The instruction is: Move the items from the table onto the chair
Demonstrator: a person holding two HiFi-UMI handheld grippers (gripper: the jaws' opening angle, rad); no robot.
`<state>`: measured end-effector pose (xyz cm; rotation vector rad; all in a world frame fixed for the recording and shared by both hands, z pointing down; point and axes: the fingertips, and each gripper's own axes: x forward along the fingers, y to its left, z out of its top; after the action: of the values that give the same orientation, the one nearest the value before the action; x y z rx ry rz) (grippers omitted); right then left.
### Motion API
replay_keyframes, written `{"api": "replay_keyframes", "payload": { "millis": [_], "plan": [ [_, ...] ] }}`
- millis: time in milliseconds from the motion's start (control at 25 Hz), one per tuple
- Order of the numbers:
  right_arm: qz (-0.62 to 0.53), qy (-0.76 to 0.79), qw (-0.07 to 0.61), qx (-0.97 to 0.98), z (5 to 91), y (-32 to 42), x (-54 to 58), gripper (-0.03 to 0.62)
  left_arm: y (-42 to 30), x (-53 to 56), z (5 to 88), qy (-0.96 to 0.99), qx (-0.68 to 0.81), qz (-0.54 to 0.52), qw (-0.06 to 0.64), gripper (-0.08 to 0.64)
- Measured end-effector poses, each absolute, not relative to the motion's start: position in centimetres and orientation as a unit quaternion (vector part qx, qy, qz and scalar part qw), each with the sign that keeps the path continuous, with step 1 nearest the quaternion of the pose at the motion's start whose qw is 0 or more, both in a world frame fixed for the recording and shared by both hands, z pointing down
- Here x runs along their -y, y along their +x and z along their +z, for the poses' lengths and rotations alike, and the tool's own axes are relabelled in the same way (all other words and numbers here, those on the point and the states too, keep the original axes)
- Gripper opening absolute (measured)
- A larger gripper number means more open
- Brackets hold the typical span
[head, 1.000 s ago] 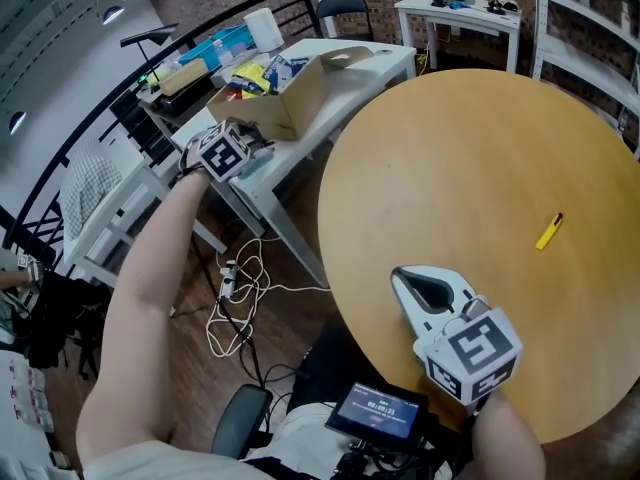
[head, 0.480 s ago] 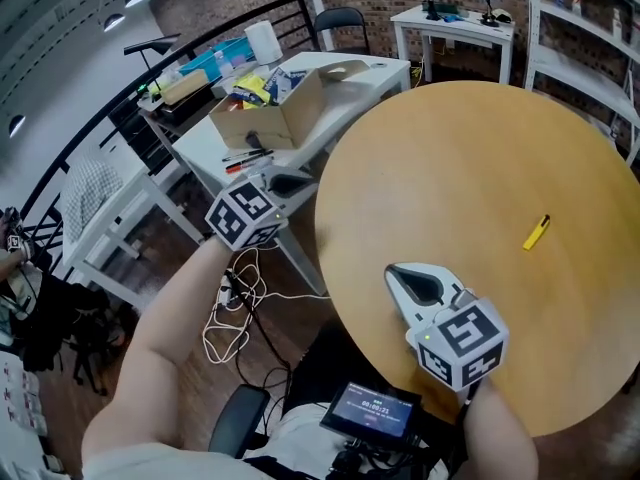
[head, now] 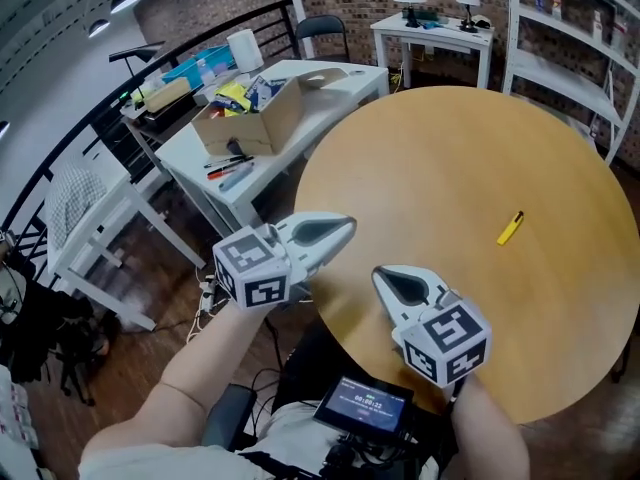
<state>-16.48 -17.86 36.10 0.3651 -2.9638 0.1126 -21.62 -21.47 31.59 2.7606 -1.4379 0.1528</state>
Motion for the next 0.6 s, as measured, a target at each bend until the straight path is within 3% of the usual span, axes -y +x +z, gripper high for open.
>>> {"api": "replay_keyframes", "payload": {
  "millis": [600],
  "plan": [
    [0.045,0.206,0.073,0.975,35.9,-8.5,20.1,0.005,-10.8,22.8,31.4,0.923,0.382,0.034,-0.005,0.021]
  ]
}}
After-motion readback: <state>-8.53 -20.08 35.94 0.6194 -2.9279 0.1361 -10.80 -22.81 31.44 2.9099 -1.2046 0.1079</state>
